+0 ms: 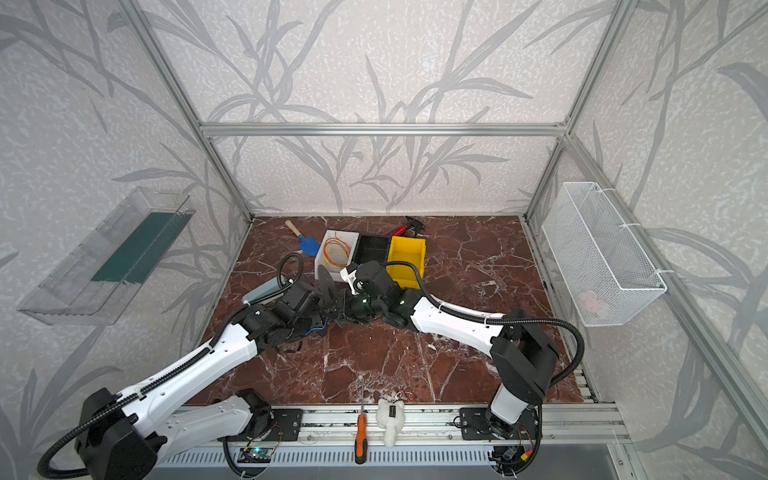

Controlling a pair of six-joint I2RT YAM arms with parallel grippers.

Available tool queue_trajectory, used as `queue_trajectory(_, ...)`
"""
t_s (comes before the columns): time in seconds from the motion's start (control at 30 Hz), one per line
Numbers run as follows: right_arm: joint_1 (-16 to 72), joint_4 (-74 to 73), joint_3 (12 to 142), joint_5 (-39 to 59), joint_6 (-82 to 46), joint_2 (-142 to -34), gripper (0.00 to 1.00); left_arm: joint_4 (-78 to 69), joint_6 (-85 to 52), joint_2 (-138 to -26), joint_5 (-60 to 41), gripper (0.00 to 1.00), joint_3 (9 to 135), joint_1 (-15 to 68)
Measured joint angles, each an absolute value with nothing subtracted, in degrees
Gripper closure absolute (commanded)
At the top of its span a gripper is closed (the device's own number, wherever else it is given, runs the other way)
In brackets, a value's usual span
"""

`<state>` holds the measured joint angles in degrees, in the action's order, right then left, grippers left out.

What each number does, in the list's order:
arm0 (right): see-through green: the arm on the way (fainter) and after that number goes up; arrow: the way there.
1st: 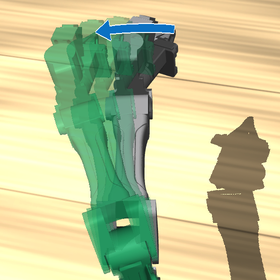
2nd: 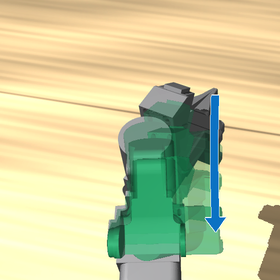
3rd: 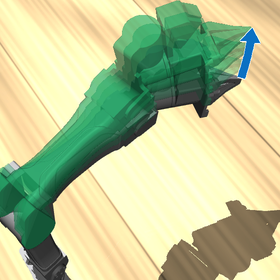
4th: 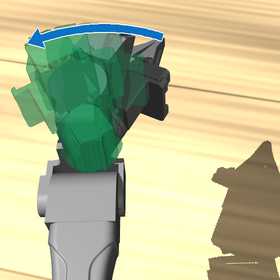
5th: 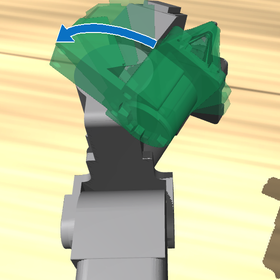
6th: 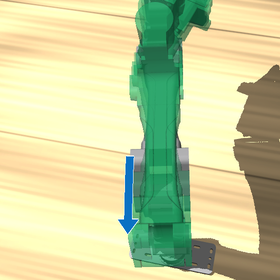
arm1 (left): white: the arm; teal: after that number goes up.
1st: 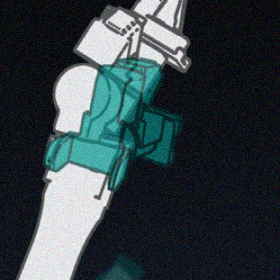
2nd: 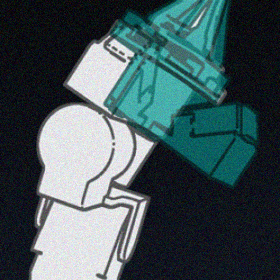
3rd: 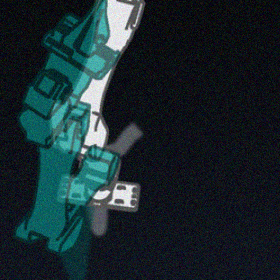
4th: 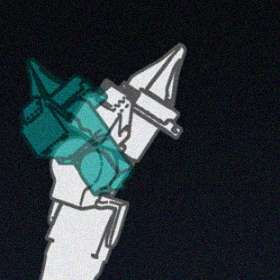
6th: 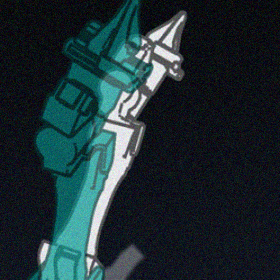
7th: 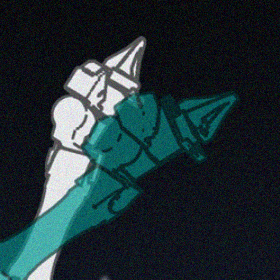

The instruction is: Wrap the cables

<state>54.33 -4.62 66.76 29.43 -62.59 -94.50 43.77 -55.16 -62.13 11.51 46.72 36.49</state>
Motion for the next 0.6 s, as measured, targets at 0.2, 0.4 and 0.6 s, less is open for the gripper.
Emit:
queue_trajectory(0.2, 54.3, -5.67, 66.78, 29.89, -64.38, -94.52, 0.73, 45.34, -55.99, -62.13, 13.96, 1.0, 46.78, 38.39)
queue_trajectory(0.4, 54.15, -5.69, 66.81, 30.74, -65.01, -94.91, 0.73, 46.04, -56.84, -62.43, 15.7, 1.0, 46.83, 39.33)
queue_trajectory(0.6, 54.06, -6.81, 66.81, 31.86, -65.17, -95.2, 0.97, 47.16, -56.99, -63.33, 17.26, 1.0, 47.46, 40.01)
